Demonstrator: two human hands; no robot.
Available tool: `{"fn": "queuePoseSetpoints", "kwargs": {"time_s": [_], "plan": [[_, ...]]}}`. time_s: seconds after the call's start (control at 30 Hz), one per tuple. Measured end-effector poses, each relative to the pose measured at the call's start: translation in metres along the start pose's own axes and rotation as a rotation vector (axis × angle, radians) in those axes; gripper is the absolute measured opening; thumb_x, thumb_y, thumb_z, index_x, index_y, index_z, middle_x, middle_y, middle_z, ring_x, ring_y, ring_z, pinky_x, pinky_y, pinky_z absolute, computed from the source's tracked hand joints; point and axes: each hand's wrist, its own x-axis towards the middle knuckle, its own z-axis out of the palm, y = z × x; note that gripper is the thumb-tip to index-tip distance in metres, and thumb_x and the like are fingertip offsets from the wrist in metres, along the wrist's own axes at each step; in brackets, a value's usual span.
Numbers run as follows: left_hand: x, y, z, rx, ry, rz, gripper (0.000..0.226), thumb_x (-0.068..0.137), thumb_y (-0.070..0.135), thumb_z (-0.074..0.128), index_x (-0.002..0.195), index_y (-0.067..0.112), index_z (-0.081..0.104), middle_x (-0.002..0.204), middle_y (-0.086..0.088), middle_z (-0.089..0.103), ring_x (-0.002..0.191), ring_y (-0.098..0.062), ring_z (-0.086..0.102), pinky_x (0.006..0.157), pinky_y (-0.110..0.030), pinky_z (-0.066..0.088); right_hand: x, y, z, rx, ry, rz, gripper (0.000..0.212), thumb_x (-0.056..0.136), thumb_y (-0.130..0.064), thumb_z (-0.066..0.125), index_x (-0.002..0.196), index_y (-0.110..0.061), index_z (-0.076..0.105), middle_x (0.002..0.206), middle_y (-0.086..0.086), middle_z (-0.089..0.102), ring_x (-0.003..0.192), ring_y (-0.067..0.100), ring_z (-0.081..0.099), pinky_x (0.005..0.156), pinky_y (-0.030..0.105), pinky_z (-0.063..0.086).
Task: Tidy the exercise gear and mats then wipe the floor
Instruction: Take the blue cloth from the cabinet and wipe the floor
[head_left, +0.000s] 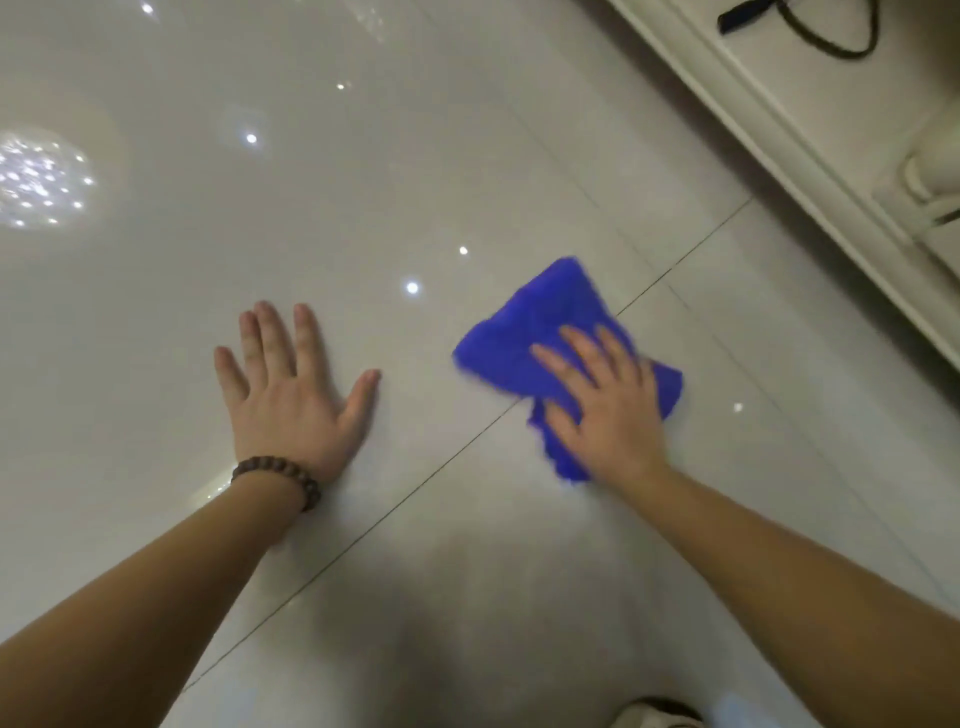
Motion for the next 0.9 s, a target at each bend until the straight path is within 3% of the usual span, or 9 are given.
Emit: {"fn": "queuePoseSetpoints", "kwargs": {"time_s": [0.13, 0.2, 0.27, 0.37, 0.5, 0.57, 0.63, 0.77, 0.9], "plan": [[0.000, 0.002, -0.002, 0.000, 0.005, -0.008, 0.089, 0.089, 0.072, 0.017, 0.154, 0.013, 0.000, 0.160, -0.019, -0.004, 0.148, -0.029, -0.010, 0.118, -0.054, -0.004, 0.036, 0.065, -0.017, 0.067, 0.068, 0.809, 0.060, 0.088, -0.051, 0.033, 0.144, -0.031, 0.037, 0.153, 0.004, 0.031, 0.140, 0.033, 0.024, 0.108, 0.057, 0.025], [0.001, 0.001, 0.000, -0.004, 0.005, -0.012, 0.089, 0.089, 0.072, 0.018, 0.154, 0.013, 0.001, 0.160, -0.019, -0.004, 0.148, -0.029, -0.010, 0.118, -0.053, -0.004, 0.007, -0.011, -0.003, -0.002, 0.092, 0.647, 0.055, 0.089, -0.047, 0.040, 0.142, -0.032, 0.041, 0.150, 0.003, 0.037, 0.138, 0.033, 0.029, 0.107, 0.055, 0.028], [0.001, 0.000, 0.001, 0.006, -0.001, -0.010, 0.090, 0.088, 0.072, 0.018, 0.154, 0.014, 0.000, 0.160, -0.019, -0.004, 0.148, -0.029, -0.009, 0.118, -0.053, -0.004, -0.039, -0.090, 0.007, 0.047, 0.027, 0.204, 0.056, 0.086, -0.048, 0.043, 0.141, -0.036, 0.040, 0.149, 0.000, 0.039, 0.138, 0.031, 0.030, 0.106, 0.052, 0.026], [0.001, -0.002, 0.002, -0.008, 0.009, -0.011, 0.090, 0.087, 0.073, 0.018, 0.154, 0.015, 0.001, 0.160, -0.018, -0.004, 0.148, -0.029, -0.009, 0.118, -0.053, -0.003, -0.061, -0.074, 0.005, 0.043, -0.050, -0.044, 0.056, 0.085, -0.049, 0.045, 0.140, -0.038, 0.041, 0.148, -0.004, 0.041, 0.137, 0.027, 0.032, 0.105, 0.051, 0.030], [-0.001, -0.001, 0.000, -0.012, 0.006, -0.014, 0.090, 0.087, 0.072, 0.018, 0.154, 0.014, 0.000, 0.160, -0.018, -0.004, 0.148, -0.029, -0.009, 0.118, -0.053, -0.004, -0.036, 0.043, -0.010, 0.066, 0.028, 0.744, 0.061, 0.086, -0.052, 0.031, 0.142, -0.031, 0.040, 0.152, 0.003, 0.033, 0.140, 0.032, 0.025, 0.109, 0.056, 0.024], [-0.001, 0.000, -0.001, -0.004, 0.013, -0.012, 0.090, 0.087, 0.072, 0.017, 0.154, 0.014, 0.001, 0.160, -0.019, -0.004, 0.148, -0.029, -0.009, 0.118, -0.054, -0.003, -0.037, 0.025, -0.009, 0.094, 0.061, 0.929, 0.058, 0.088, -0.049, 0.033, 0.143, -0.032, 0.039, 0.153, 0.002, 0.030, 0.141, 0.032, 0.021, 0.110, 0.057, 0.019], [-0.001, 0.000, -0.003, -0.007, -0.010, -0.014, 0.090, 0.087, 0.072, 0.016, 0.154, 0.014, 0.000, 0.160, -0.019, -0.005, 0.148, -0.030, -0.010, 0.118, -0.054, -0.003, -0.052, -0.038, -0.002, 0.071, 0.088, 0.821, 0.053, 0.088, -0.044, 0.041, 0.139, -0.031, 0.044, 0.150, 0.003, 0.036, 0.139, 0.034, 0.028, 0.107, 0.058, 0.025], [0.003, -0.003, -0.006, -0.001, -0.069, -0.009, 0.089, 0.087, 0.072, 0.014, 0.154, 0.015, -0.006, 0.160, -0.017, -0.011, 0.147, -0.030, -0.013, 0.117, -0.053, -0.007, -0.104, -0.166, 0.008, 0.064, -0.088, 0.125, 0.058, 0.083, -0.047, 0.044, 0.139, -0.036, 0.041, 0.149, -0.001, 0.039, 0.139, 0.031, 0.029, 0.105, 0.053, 0.024], [0.005, -0.018, -0.012, -0.173, -0.092, 0.030, 0.078, 0.095, 0.061, 0.024, 0.154, 0.016, 0.002, 0.161, -0.012, -0.005, 0.148, -0.024, -0.009, 0.119, -0.046, -0.007, -0.097, -0.175, 0.008, 0.075, -0.117, 0.038, 0.053, 0.081, -0.046, 0.043, 0.133, -0.038, 0.050, 0.144, -0.004, 0.046, 0.135, 0.027, 0.033, 0.102, 0.051, 0.025]]}}
